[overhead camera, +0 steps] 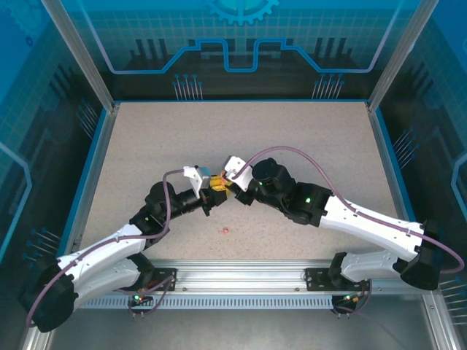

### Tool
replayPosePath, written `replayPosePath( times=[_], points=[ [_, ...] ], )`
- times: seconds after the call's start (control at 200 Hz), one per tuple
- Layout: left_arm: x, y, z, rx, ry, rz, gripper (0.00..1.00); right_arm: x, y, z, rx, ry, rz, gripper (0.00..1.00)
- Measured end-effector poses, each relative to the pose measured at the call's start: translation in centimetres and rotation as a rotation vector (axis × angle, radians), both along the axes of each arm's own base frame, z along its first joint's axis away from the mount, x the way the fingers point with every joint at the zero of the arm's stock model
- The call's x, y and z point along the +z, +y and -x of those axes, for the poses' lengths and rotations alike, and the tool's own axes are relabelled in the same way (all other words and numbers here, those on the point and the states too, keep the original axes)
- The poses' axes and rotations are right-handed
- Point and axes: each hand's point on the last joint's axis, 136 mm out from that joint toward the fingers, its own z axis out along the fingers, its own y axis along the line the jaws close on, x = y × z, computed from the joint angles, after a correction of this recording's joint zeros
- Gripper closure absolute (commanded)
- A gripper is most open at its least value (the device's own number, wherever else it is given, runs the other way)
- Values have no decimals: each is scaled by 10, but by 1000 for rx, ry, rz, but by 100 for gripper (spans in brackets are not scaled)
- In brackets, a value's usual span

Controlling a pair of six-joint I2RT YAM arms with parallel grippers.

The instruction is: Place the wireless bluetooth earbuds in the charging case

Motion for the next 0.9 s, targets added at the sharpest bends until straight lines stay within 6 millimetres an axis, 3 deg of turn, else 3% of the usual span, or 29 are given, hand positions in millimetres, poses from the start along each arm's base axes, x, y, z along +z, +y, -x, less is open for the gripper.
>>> replayPosePath(
  times=[0.32,0.53,0.705,0.9],
  points=[
    [1,0,1,-3,-4,3,100,1,0,0,31,43,-24,68],
    [4,0,0,-3,-13,10,100,8,0,2,70,108,-84,52],
    [9,0,0,1,-32,24,100,30,2,11,126,185,-184,40],
    [20,0,0,1,-67,51,100,62,-17,8,97,231,-313,30]
  ],
)
